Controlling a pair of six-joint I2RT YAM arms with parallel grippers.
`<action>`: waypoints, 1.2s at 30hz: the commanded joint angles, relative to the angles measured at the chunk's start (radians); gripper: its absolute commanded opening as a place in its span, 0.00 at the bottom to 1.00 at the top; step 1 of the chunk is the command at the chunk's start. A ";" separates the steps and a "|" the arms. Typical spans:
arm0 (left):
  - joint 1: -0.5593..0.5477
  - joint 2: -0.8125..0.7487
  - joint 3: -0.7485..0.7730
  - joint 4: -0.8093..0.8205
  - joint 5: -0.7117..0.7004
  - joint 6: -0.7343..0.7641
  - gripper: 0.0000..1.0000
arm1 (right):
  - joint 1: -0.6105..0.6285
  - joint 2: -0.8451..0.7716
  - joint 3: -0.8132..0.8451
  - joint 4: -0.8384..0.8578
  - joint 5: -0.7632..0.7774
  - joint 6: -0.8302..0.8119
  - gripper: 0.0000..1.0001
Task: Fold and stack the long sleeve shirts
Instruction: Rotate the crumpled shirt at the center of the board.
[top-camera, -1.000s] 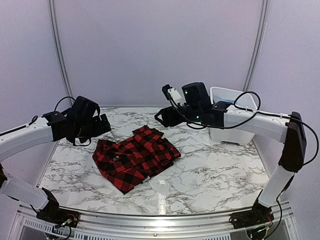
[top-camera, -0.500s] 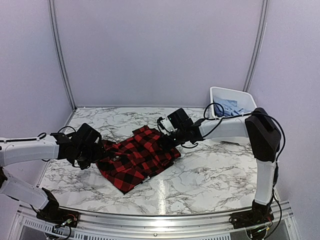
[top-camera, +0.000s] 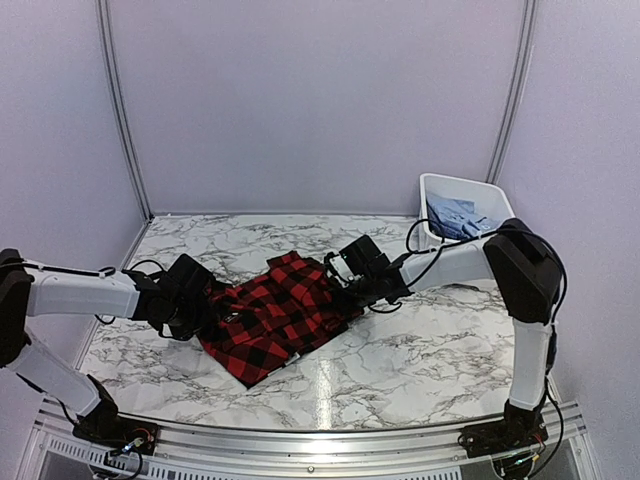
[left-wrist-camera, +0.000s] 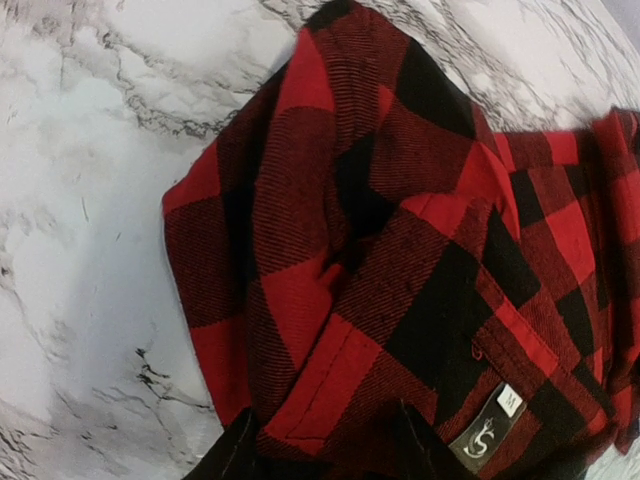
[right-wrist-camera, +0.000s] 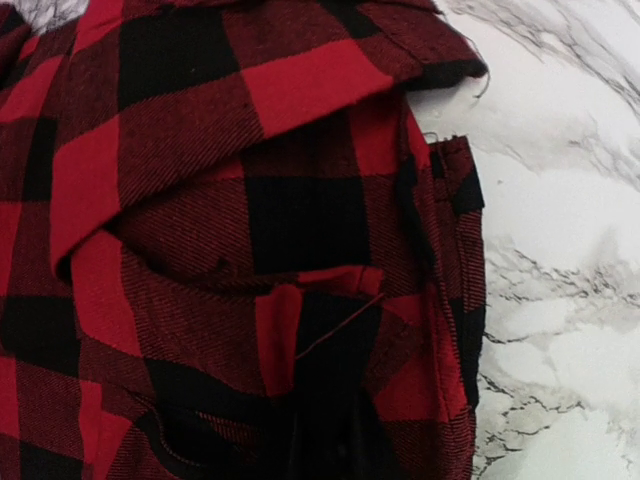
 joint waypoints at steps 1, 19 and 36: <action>0.020 0.041 0.051 0.037 -0.044 0.040 0.26 | 0.004 -0.064 -0.051 -0.014 0.077 0.046 0.00; 0.143 0.783 1.009 0.085 0.336 0.359 0.00 | 0.259 -0.586 -0.522 -0.090 0.113 0.437 0.00; 0.142 0.445 0.818 -0.002 0.208 0.405 0.73 | 0.233 -0.622 -0.272 -0.362 0.295 0.244 0.71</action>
